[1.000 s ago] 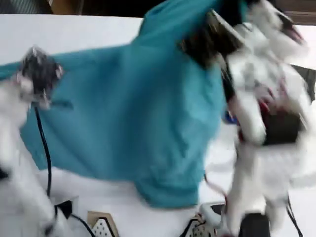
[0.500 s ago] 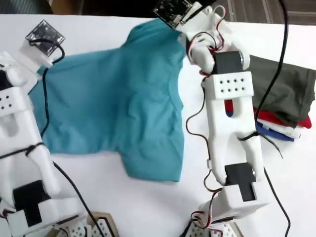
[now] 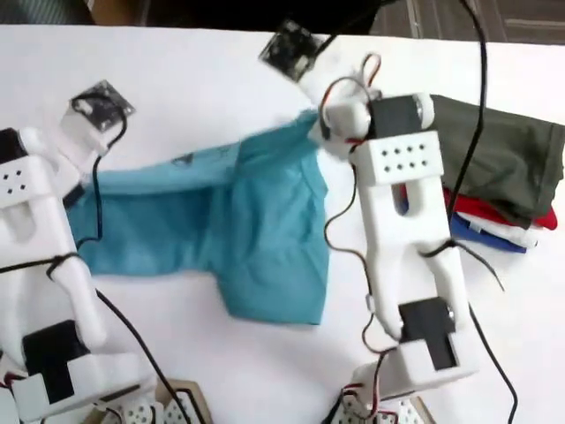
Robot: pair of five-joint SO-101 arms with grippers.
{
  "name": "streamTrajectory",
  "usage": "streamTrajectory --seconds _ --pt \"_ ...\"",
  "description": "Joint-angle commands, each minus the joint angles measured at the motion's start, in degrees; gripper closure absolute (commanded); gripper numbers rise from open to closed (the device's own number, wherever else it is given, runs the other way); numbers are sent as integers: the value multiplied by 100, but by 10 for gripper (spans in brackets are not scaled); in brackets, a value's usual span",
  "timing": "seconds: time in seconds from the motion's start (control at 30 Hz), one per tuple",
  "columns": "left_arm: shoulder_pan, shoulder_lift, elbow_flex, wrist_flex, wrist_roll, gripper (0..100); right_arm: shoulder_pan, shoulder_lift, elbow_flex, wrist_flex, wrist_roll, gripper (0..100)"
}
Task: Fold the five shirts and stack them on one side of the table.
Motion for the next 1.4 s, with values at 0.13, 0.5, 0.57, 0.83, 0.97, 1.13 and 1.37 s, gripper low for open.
streamTrajectory --seconds 0.13,0.5,0.57,0.83,0.97,1.13,1.37 --pt "-141 -79 1191 -264 -387 975 -400 -1719 2664 -690 -44 977" --pt "-519 -431 1288 62 -633 975 -505 -4154 5530 -1270 -44 978" --pt "-527 -571 1332 123 -633 975 -532 -4409 5776 -1209 -44 978" --pt "-545 -580 2088 -229 -633 975 -611 -5209 6664 -1200 -44 978" --pt "-545 -580 2589 -589 -633 975 -840 -5455 7024 -1209 -290 978" --pt "-765 -633 2457 -615 -633 975 -1270 -5675 7156 -1200 -589 978" --pt "-1292 -571 2527 -624 -1196 975 -1411 -5736 7191 -1182 -642 978"
